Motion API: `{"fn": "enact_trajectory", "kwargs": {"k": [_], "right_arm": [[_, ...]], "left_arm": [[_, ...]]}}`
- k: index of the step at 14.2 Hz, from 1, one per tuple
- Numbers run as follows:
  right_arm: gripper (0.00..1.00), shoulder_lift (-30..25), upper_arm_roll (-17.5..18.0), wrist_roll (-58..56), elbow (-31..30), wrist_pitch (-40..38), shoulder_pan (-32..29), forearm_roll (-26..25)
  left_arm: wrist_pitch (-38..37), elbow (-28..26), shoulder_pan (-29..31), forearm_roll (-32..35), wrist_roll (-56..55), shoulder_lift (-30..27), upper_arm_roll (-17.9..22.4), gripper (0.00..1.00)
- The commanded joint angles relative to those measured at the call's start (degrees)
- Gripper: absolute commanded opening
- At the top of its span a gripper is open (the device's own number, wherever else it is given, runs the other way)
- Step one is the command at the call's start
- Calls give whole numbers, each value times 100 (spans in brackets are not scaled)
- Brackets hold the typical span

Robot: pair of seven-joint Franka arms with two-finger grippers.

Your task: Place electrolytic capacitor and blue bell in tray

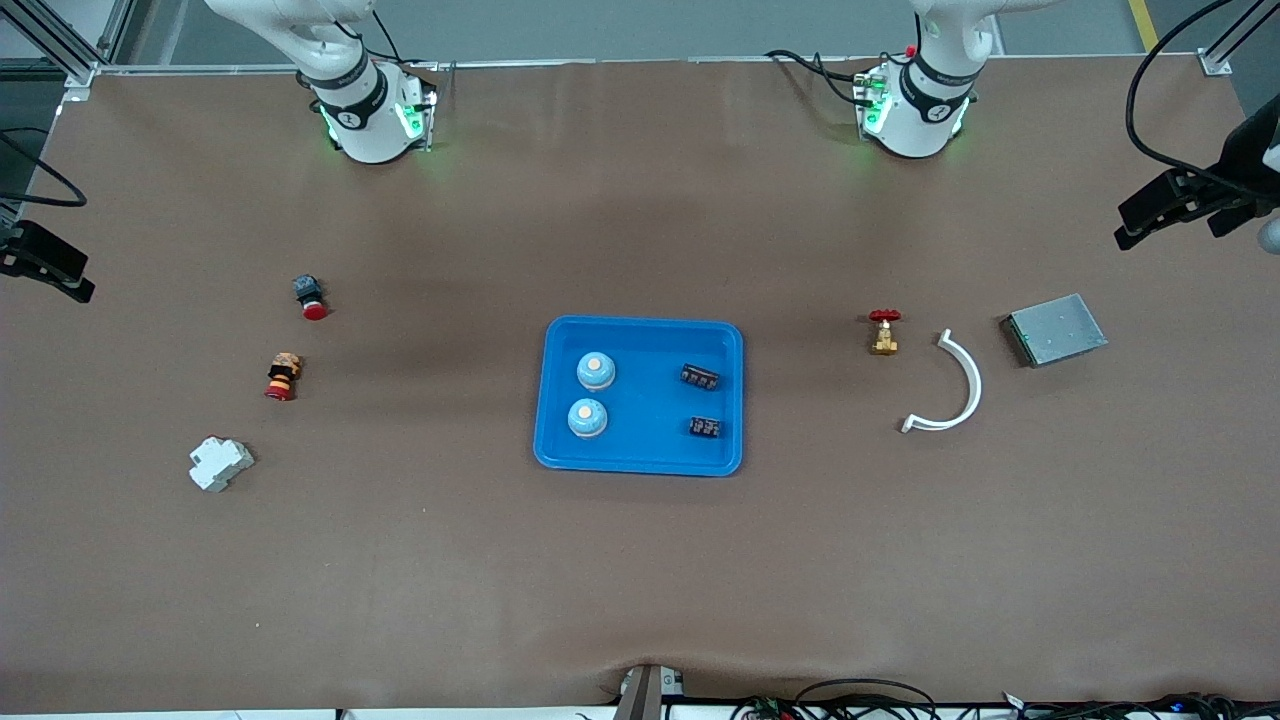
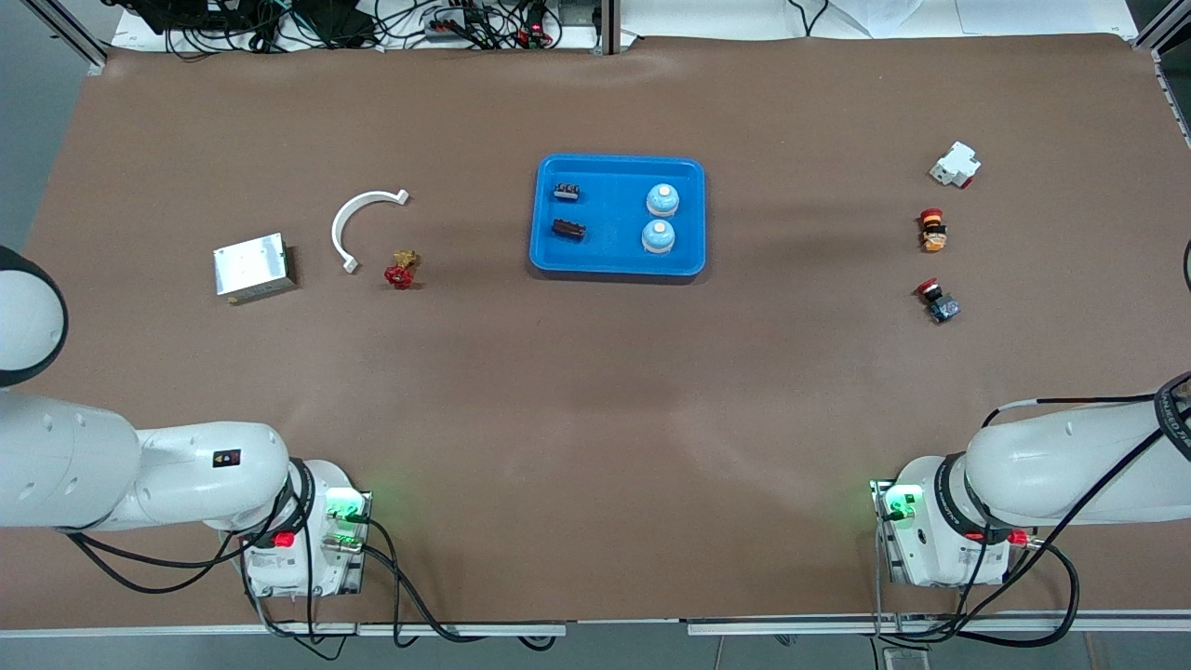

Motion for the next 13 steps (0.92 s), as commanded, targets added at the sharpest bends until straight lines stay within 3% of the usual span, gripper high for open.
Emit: {"fn": "enact_trajectory", "kwargs": {"k": [1, 5, 13], "right_arm": [[100, -420, 45, 16, -692, 471, -129, 225], [100, -438, 36, 313, -852, 517, -120, 533], [100, -412, 80, 359, -799, -72, -85, 533]], "left_arm": [[-45, -153, -2, 113, 102, -186, -38, 100], [-45, -22, -11, 113, 67, -125, -143, 100], [-150, 190, 6, 113, 76, -28, -134, 100]]}}
